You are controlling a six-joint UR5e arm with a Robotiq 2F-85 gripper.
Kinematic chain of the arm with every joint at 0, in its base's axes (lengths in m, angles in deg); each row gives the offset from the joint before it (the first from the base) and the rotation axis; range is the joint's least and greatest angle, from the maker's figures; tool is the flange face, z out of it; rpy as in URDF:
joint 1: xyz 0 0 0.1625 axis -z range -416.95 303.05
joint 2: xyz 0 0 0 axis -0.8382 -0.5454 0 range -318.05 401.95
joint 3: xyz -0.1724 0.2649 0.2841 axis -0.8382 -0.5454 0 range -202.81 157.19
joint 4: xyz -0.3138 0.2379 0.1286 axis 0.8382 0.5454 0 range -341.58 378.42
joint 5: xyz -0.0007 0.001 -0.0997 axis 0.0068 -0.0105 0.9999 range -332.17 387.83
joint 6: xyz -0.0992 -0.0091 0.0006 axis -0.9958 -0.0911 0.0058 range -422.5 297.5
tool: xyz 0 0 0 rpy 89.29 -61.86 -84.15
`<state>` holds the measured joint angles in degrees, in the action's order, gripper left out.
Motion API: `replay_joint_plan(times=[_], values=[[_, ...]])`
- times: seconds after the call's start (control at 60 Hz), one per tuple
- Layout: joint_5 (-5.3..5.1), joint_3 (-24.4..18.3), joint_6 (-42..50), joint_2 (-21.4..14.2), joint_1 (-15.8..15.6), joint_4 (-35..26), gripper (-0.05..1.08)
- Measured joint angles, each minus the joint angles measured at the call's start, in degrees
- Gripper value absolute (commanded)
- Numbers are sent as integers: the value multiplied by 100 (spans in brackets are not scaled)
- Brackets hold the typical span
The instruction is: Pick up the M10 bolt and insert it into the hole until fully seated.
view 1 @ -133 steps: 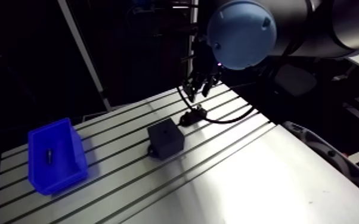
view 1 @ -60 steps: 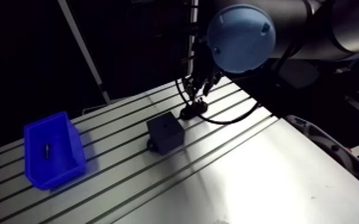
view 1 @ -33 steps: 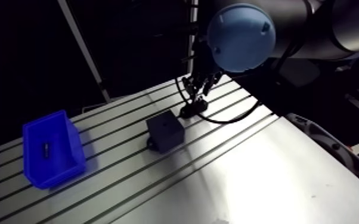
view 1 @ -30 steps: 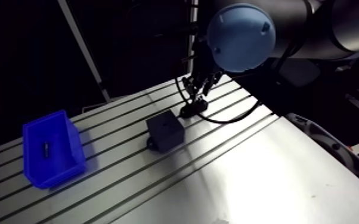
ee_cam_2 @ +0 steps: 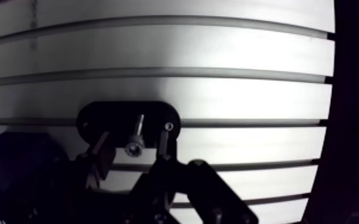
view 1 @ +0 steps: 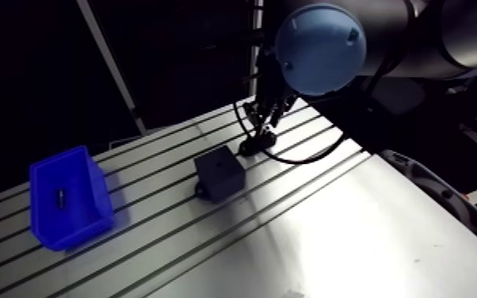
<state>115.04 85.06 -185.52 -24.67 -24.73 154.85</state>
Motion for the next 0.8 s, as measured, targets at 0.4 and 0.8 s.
replay_joint_plan(times=[0.4, 0.8], values=[[87, -5, -4, 14, 11, -3, 50], [85, 10, -6, 13, 12, -14, 50]])
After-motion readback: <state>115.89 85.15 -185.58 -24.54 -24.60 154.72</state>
